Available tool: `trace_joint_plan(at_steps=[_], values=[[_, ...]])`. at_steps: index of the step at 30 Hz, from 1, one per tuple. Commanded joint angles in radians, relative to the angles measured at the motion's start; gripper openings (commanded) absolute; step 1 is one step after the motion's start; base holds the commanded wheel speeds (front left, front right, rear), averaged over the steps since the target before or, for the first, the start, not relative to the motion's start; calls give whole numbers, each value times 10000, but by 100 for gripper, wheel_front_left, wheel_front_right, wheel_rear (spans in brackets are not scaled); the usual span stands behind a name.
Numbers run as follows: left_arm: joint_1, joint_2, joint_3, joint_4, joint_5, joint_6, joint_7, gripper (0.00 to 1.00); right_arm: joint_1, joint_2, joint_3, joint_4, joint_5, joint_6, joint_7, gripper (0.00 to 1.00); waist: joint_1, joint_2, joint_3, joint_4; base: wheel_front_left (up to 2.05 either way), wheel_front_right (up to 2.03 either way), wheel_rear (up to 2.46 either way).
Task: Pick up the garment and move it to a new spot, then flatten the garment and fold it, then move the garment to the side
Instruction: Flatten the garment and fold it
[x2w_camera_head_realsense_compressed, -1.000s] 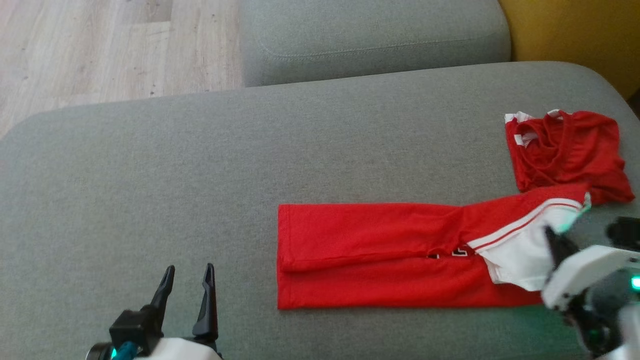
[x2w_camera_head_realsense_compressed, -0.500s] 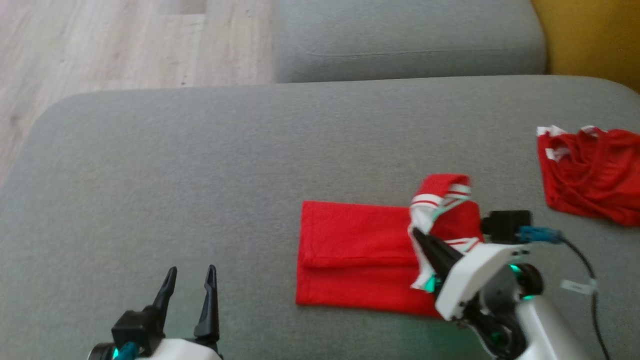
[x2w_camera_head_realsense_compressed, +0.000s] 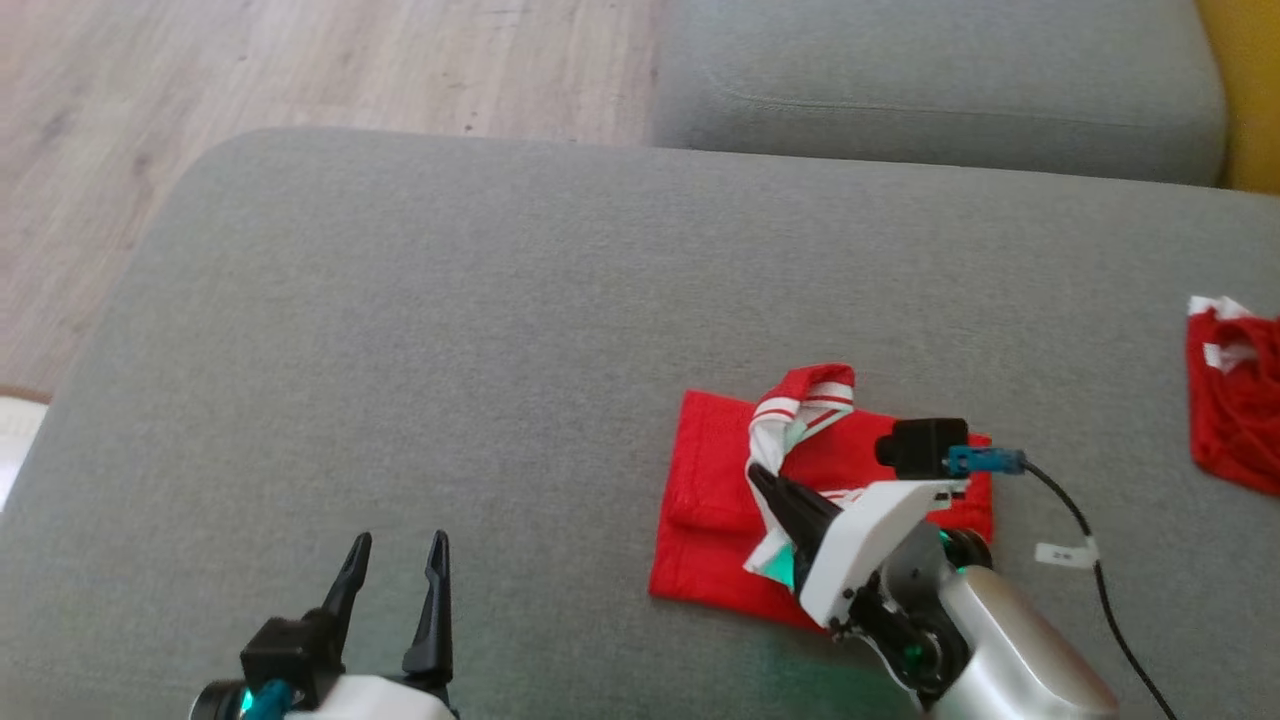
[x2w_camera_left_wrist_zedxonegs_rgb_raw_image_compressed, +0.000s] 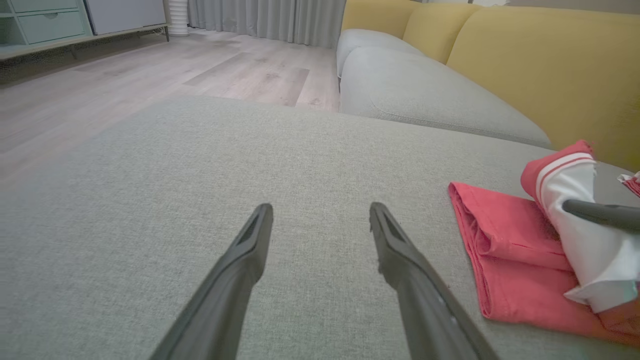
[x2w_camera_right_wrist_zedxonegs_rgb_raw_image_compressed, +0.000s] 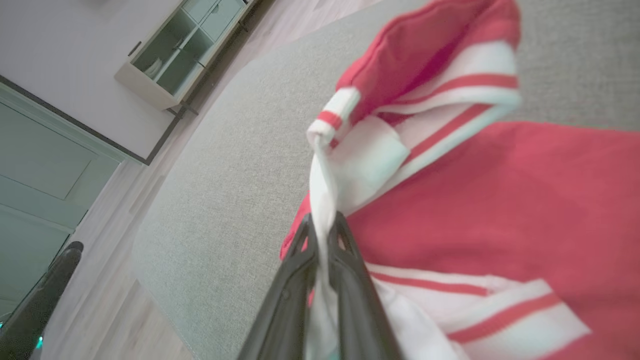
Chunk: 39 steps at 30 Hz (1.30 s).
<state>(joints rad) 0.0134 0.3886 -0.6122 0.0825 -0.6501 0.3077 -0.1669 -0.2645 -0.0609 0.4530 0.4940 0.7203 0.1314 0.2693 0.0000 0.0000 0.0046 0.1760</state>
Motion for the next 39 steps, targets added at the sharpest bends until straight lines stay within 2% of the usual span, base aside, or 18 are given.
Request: trace_joint_plan(at_steps=[1, 2, 3, 4, 5, 12, 18, 22, 27, 33, 39], values=[[-637, 75, 356, -236, 66, -12, -32, 100, -633, 105, 311, -129, 135, -7, -245, 0, 0, 0, 33, 116, 0, 0, 0], [-644, 70, 362, -221, 57, -8, -39, 100, -755, 105, 458, 45, 275, -7, -364, 20, 0, 0, 36, 147, 0, 0, 0], [-650, 64, 364, -206, 49, -5, -45, 100, -867, 105, 647, 179, 449, -7, -445, 56, 0, 0, 34, 171, 0, 0, 0], [-652, 60, 365, -192, 41, -3, -51, 100, -981, 105, 832, 300, 608, -7, -529, 83, 0, 0, 29, 187, 0, 0, 0], [-649, 56, 365, -181, 33, 0, -56, 100, -1106, 105, 1014, 416, 730, -7, -618, 100, 0, 0, 22, 196, 0, 0, 0], [-636, -26, 316, -138, 0, 17, -113, 100, -1965, 106, 2065, 756, 1457, -7, -1262, 100, 0, 0, -85, 109, 0, 0, 0], [-571, -60, 341, -127, -53, 76, -180, 100, -2662, 106, 2092, 617, 1339, -7, -2149, 100, 0, 0, -176, -152, 0, 0, 0], [-480, -35, 397, -147, -92, 119, -250, 100, -3026, 106, 1427, 812, -19, -7, -2924, 100, 0, 0, -215, -401, 0, 0, 0], [-447, -30, 405, -203, -97, 143, -309, 100, -2802, 79, -130, 873, -2101, -7, -3633, 100, 0, 0, -249, -661, 0, 0, 0], [-430, -17, 400, -259, -100, 178, -338, 100, -1577, 85, -1827, 70, -3646, -7, -3644, 100, 0, 0, -224, -871, 0, 0, 0], [-456, 27, 401, -321, -111, 182, -340, 100, -38, 98, -2689, -733, -4593, -7, -3326, 100, 0, 0, -91, -903, 0, 0, 0]])
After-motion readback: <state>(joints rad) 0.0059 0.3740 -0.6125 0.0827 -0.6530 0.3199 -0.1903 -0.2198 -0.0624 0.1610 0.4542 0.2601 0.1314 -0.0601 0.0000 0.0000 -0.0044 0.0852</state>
